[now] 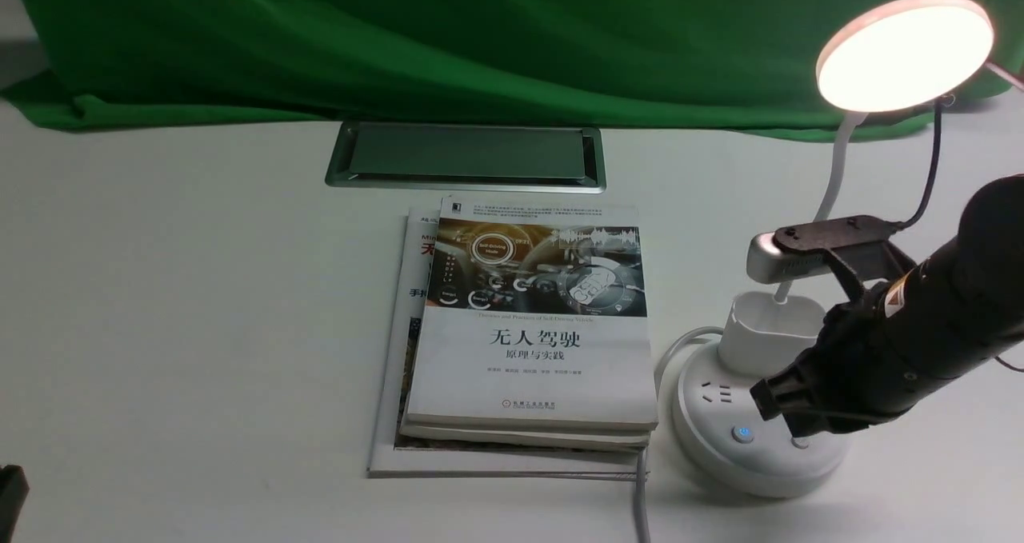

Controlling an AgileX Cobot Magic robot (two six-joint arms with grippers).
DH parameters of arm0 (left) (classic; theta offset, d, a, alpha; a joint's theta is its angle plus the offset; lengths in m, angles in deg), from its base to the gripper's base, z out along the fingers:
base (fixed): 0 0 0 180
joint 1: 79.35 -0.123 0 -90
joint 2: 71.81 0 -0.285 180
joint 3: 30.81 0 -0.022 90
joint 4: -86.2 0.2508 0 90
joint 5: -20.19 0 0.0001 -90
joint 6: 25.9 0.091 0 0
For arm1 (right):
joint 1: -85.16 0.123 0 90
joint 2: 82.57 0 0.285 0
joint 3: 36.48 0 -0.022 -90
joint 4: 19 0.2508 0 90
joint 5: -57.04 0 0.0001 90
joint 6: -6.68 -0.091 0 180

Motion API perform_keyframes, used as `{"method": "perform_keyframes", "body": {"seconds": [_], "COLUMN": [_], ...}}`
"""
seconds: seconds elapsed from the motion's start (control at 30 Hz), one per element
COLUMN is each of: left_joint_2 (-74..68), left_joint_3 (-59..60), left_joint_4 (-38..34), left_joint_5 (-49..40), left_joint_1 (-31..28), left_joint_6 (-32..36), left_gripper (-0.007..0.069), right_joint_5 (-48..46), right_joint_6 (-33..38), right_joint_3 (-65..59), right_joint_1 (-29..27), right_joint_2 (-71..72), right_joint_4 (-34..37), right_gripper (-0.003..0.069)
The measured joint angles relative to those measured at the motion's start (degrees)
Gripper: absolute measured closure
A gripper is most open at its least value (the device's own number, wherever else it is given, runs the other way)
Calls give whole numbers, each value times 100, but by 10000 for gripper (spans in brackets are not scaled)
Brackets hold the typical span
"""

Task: Turn off the desk lamp on the white desktop by hand.
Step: 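Press the power button on the lamp base to turn the lamp off with the right gripper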

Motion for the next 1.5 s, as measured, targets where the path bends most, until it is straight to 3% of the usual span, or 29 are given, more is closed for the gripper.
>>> {"method": "perform_keyframes", "body": {"seconds": [1.5], "left_joint_2": [0], "left_joint_3": [0], "left_joint_4": [0], "left_joint_5": [0], "left_joint_1": [0], "left_joint_6": [1], "left_gripper": [605], "right_joint_5": [251], "right_joint_6": [-221], "right_joint_3": [50], "right_joint_1": [-139], "right_joint_2": [-510], "right_joint_4": [-251], "right_gripper": [622]}}
